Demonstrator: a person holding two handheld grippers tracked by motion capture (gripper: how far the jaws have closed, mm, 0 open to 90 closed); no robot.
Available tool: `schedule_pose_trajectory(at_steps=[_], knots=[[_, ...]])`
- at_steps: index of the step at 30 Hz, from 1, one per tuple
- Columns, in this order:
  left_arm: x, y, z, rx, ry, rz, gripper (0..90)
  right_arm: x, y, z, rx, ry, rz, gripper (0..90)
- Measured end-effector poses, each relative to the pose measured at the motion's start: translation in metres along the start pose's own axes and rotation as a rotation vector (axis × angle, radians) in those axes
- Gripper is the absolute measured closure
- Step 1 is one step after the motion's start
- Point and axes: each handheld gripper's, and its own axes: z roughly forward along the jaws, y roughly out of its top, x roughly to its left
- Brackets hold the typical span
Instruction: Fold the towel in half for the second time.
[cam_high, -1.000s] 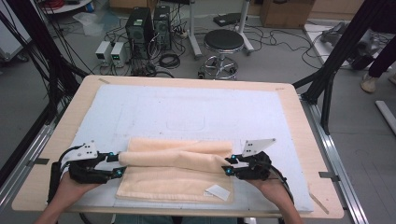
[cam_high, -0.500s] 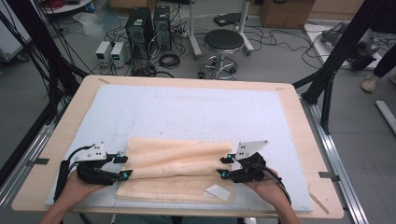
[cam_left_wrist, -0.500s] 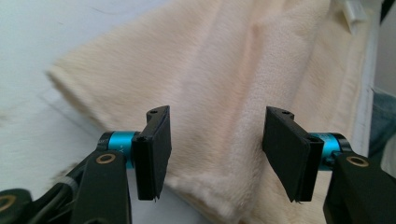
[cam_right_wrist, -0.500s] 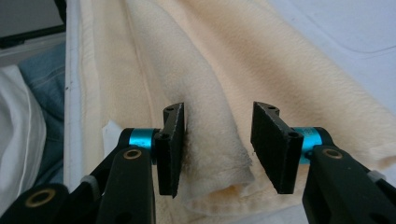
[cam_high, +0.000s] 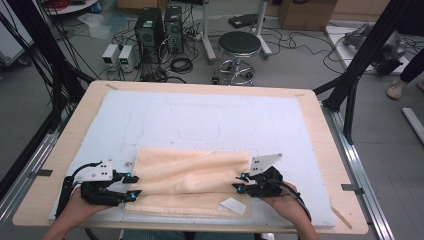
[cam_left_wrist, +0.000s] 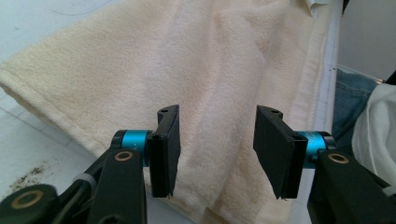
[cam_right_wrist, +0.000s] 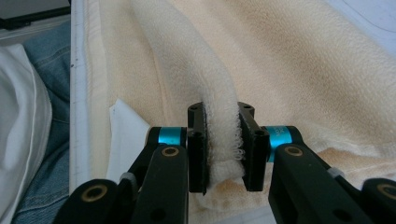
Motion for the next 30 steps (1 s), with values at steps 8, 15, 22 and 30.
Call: schedule_pose_trajectory(at_steps=[8, 15, 22, 30], knots=[[0.000, -0.005, 0.014, 0.083, 0.003, 0.026, 72.4, -0.002, -0.004, 0.002, -0.014, 0.015, 0.033, 75.3], [0.000, 0.007, -0.009, -0.023, 0.039, 0.013, 82.6, 0.000, 0.002, -0.008, -0.041, 0.048, 0.024, 82.4], [-0.017, 0.013, -0.021, -0.036, 0.017, 0.053, 82.8, 0.015, 0.015, -0.038, -0.085, 0.056, -0.022, 82.6], [-0.029, -0.009, -0.009, 0.063, -0.047, 0.037, 80.5, 0.034, -0.014, -0.021, -0.028, 0.137, -0.013, 80.7]])
